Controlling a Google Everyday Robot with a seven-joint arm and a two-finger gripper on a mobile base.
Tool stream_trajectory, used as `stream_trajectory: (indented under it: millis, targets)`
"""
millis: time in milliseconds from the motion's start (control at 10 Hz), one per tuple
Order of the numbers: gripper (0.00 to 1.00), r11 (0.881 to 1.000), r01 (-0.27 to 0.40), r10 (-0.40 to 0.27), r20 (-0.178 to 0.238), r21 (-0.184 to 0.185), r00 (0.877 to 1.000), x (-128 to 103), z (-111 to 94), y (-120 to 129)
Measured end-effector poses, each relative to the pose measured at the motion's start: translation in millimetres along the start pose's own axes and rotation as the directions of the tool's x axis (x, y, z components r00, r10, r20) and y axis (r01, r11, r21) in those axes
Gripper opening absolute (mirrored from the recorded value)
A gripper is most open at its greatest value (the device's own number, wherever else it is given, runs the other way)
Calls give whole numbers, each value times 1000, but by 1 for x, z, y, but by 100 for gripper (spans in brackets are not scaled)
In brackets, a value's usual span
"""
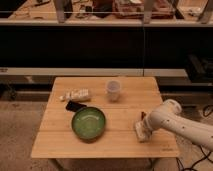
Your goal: Wipe the white sponge on the table
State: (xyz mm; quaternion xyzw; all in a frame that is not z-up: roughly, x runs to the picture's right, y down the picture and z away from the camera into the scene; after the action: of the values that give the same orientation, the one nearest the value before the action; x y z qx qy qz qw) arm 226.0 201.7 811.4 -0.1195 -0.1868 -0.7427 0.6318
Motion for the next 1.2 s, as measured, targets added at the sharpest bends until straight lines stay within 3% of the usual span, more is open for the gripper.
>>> stream_trajectory:
  millis: [300,600,800,900,1200]
  targets:
    - [9,1000,-16,16,17,-9,1000,38,22,-24]
    - [9,1000,18,-19,34,24,999,46,32,-61]
    - [9,995,58,-62,48,78,997,35,33,-90]
    - [9,987,94,-102,55,129,993,18,30,-111]
    - [9,961,191,-207,62,201,976,-28,19,-140]
